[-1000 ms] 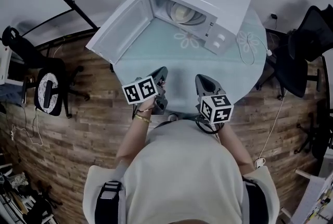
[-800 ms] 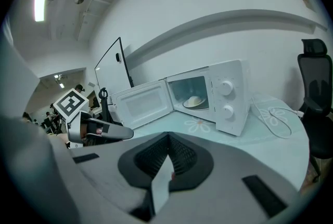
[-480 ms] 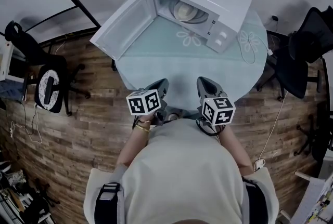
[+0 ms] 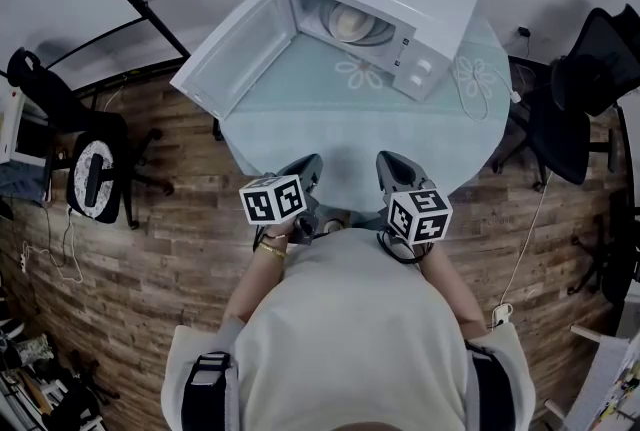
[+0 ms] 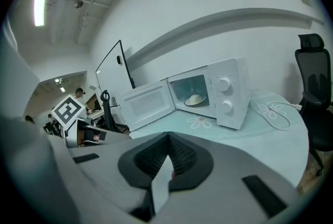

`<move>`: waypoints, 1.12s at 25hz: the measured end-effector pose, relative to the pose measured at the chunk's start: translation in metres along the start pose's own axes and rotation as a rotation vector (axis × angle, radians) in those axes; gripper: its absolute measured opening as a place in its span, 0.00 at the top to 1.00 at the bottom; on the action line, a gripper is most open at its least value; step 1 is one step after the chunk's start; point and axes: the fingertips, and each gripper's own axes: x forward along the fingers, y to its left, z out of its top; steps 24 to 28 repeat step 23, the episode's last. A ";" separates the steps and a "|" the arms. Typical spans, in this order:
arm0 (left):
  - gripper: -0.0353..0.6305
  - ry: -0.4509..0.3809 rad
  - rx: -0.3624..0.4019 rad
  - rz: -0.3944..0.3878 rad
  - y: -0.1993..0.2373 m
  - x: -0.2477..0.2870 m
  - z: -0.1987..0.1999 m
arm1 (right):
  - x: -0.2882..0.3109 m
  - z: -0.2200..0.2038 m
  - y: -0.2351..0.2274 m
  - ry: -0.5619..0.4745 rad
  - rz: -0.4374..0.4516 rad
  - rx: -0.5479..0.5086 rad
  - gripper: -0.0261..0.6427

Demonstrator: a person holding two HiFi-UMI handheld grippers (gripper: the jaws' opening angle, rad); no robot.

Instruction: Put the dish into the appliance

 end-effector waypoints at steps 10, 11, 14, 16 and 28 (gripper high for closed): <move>0.93 0.006 -0.014 -0.009 0.000 0.004 0.000 | 0.001 -0.002 0.001 0.007 0.008 0.000 0.95; 0.93 0.004 -0.014 -0.011 -0.001 0.004 0.001 | 0.001 -0.003 0.001 0.009 0.011 -0.003 0.95; 0.93 0.005 -0.018 -0.009 0.001 0.004 0.000 | 0.002 -0.004 0.004 0.015 0.019 -0.009 0.95; 0.93 0.006 -0.024 -0.010 0.003 0.003 0.000 | 0.004 -0.003 0.005 0.017 0.023 -0.011 0.95; 0.93 0.005 -0.067 -0.004 0.012 -0.003 -0.001 | 0.005 -0.002 0.009 0.020 0.027 -0.024 0.95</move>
